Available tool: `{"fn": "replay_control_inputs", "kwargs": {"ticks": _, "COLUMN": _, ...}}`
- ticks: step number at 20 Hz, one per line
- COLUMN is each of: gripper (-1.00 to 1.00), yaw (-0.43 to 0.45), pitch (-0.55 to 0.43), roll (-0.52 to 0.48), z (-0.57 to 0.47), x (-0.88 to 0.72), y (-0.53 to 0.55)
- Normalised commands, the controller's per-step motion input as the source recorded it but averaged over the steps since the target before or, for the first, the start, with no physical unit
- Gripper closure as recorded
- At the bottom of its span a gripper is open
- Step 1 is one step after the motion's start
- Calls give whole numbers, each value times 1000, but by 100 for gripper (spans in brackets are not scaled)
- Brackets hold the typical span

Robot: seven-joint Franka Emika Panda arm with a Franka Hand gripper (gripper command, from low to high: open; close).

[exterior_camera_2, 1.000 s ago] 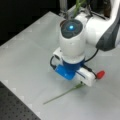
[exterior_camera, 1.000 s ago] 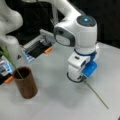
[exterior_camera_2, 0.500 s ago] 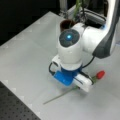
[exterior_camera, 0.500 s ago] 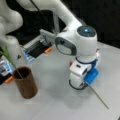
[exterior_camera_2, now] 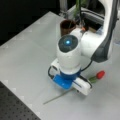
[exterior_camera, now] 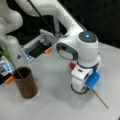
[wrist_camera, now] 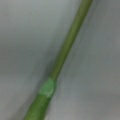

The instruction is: Flower insertion into a vase

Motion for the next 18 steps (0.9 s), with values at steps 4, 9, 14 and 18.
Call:
{"fn": "replay_control_inputs", "kwargs": {"ticks": 4, "gripper": -100, "yaw": -20, "pitch": 56, "roll": -321, "z": -43, "x": 319, "y": 65}}
{"fn": "replay_control_inputs", "kwargs": {"ticks": 9, "gripper": -100, "yaw": -30, "pitch": 76, "roll": -322, "z": -37, "x": 291, "y": 125}}
{"fn": "replay_control_inputs", "kwargs": {"ticks": 14, "gripper": 100, "yaw": -24, "pitch": 94, "roll": -315, "z": -14, "x": 261, "y": 176}}
{"fn": "replay_control_inputs", "kwargs": {"ticks": 18, "gripper": 100, "yaw": 11, "pitch": 75, "roll": -255, "z": -57, "x": 283, "y": 112}}
